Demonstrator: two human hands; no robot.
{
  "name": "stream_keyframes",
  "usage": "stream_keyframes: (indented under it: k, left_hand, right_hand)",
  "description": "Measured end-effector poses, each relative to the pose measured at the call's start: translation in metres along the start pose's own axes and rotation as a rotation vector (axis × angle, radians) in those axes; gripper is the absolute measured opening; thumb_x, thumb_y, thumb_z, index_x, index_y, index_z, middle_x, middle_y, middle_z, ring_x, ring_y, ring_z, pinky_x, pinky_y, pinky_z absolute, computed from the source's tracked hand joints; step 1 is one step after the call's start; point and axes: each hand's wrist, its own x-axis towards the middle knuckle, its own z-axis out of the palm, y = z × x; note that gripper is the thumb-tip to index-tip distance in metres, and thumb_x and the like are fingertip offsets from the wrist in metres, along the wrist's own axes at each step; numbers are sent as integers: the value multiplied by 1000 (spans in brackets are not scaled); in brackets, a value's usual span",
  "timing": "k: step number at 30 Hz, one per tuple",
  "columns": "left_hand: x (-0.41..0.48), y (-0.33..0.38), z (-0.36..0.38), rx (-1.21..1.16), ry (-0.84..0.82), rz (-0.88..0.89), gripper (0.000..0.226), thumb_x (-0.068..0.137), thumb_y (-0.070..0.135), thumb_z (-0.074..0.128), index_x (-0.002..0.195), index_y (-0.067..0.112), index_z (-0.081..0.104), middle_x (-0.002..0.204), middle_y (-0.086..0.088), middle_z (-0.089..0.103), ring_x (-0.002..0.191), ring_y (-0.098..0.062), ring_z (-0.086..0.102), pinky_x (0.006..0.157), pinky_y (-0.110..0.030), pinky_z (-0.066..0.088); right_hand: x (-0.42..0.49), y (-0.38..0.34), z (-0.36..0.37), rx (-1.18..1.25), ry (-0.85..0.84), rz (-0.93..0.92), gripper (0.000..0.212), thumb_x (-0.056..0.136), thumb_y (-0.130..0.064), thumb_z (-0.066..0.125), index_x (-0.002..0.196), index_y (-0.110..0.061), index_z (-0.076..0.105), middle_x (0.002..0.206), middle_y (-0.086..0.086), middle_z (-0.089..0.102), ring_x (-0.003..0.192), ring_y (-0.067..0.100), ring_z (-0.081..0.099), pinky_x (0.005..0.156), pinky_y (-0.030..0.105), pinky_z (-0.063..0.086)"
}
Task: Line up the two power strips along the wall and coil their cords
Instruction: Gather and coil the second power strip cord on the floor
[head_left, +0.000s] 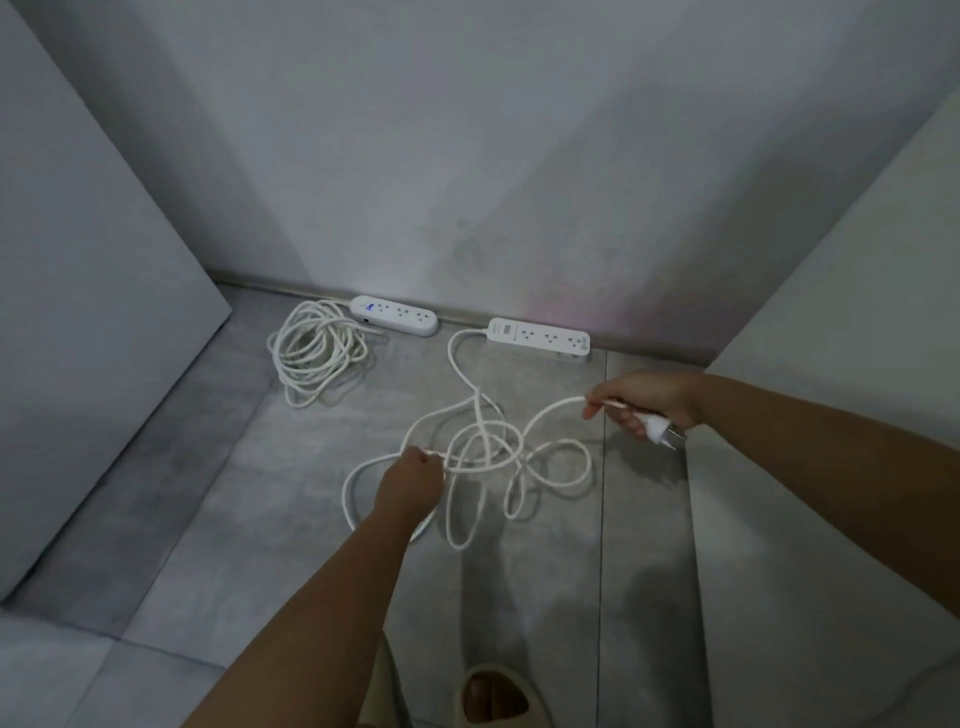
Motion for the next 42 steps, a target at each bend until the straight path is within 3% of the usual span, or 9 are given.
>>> stream_keyframes:
  k: [3,8,13,20,27,32,35,39,42]
  left_hand:
    - [-11,-10,1,60,-91,67,40,104,26,28,127,4,53,138,-19,50,127,-32,48,102,-33,35]
    - [-29,-9,-4,65,-113,47,39,97,39,46,120,9,55,128,-16,60,122,-30,52,96,-30,39]
    - [-45,-7,-10,99,-128,49,41,91,34,57,125,12,51,127,-12,61,121,-28,54,97,-29,41]
    - [-52,-12,-31,289,-133,20,43,91,22,52,131,5,46,138,-16,52,127,-29,49,102,-32,40]
    - [-64,74,-65,58,-153,271,64,81,37,69,138,21,44,139,-14,49,129,-30,47,108,-35,37]
    - [-92,101,-55,-312,-481,299,45,79,7,55,122,20,63,127,-2,56,119,-16,46,95,-27,37]
    - [-105,106,-37,-502,-630,222,28,81,14,53,102,22,70,126,1,52,120,-13,38,94,-32,25]
    - [-104,102,-15,-459,-573,231,15,91,25,55,98,15,65,118,-2,60,101,-12,52,77,-25,36]
    - [-105,84,-1,-238,-438,335,30,98,32,48,99,9,67,118,-12,65,105,-22,58,91,-31,43]
  right_hand:
    - [-16,-9,1,-8,-19,-18,28,100,-19,42,108,-2,62,46,-1,35,35,10,32,36,20,28]
    - [-44,-23,8,205,31,52,28,97,-14,41,77,-3,56,58,8,62,44,16,60,45,21,51]
    - [-57,-29,40,311,114,-49,34,90,-22,45,57,-19,36,51,0,44,33,8,28,32,15,24]
    - [-91,-78,75,240,72,-122,49,96,-29,51,56,-23,24,45,-6,26,30,5,15,30,16,11]
    - [-139,-112,77,336,-106,-226,38,100,-33,44,66,-15,47,41,-6,25,27,3,16,29,14,10]
    - [-154,-114,84,540,-173,-348,35,98,-31,46,68,-14,47,37,-7,25,25,3,19,28,14,13]
    - [-155,-110,77,663,-165,-418,35,97,-31,47,67,-14,46,36,-7,26,24,3,20,28,13,13]
    - [-158,-106,51,866,-97,-544,37,97,-30,47,64,-14,47,35,-8,27,23,3,20,27,13,14]
    - [-169,-102,27,1067,-97,-638,36,92,-29,50,61,-12,55,34,-8,28,23,4,23,26,14,17]
